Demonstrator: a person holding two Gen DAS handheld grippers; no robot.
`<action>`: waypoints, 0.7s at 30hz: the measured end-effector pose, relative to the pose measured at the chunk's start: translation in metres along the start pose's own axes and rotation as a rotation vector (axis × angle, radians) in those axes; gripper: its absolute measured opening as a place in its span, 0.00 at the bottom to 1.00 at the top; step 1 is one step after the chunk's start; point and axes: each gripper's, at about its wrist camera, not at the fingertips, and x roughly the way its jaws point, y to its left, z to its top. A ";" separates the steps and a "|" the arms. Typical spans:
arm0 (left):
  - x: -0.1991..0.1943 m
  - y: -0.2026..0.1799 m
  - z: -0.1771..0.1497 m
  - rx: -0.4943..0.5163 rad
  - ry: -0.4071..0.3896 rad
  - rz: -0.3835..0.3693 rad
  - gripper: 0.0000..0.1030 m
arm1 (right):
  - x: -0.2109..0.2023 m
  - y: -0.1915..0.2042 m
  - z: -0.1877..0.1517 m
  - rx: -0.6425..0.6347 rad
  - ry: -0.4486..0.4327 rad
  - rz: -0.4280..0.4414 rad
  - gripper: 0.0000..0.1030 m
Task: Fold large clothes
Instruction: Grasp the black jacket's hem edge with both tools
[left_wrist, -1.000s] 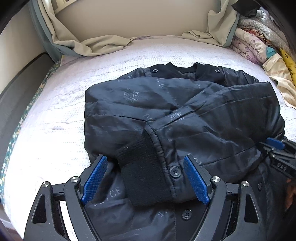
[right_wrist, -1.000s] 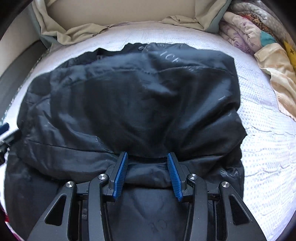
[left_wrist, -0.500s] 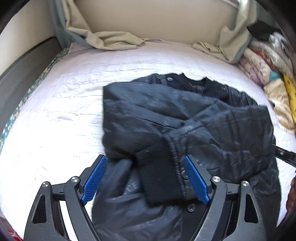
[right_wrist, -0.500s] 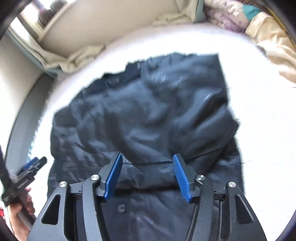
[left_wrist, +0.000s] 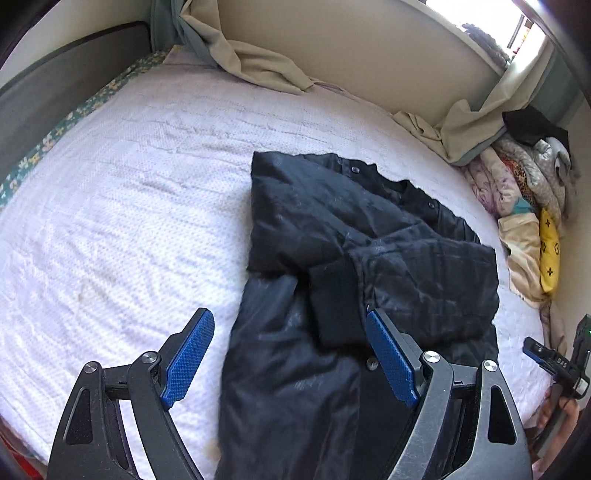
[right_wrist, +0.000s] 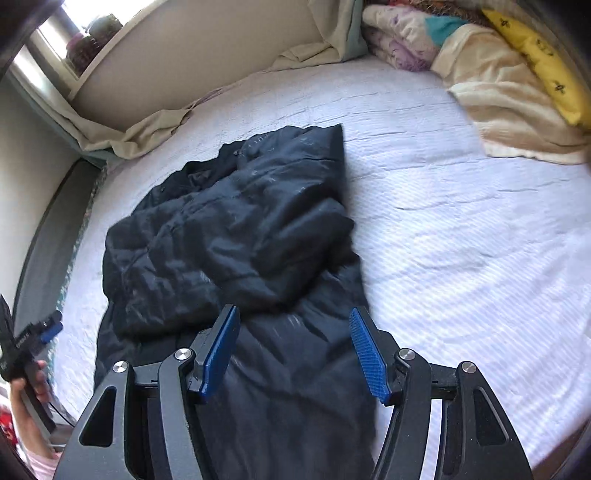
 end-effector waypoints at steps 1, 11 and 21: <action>-0.004 0.003 -0.003 -0.001 0.008 0.005 0.84 | -0.005 0.000 -0.005 0.010 0.007 0.008 0.58; -0.005 0.045 -0.072 -0.082 0.196 -0.079 0.84 | -0.040 -0.039 -0.084 0.022 0.066 0.061 0.62; 0.022 0.076 -0.111 -0.180 0.343 -0.142 0.84 | -0.018 -0.081 -0.125 0.205 0.188 0.199 0.62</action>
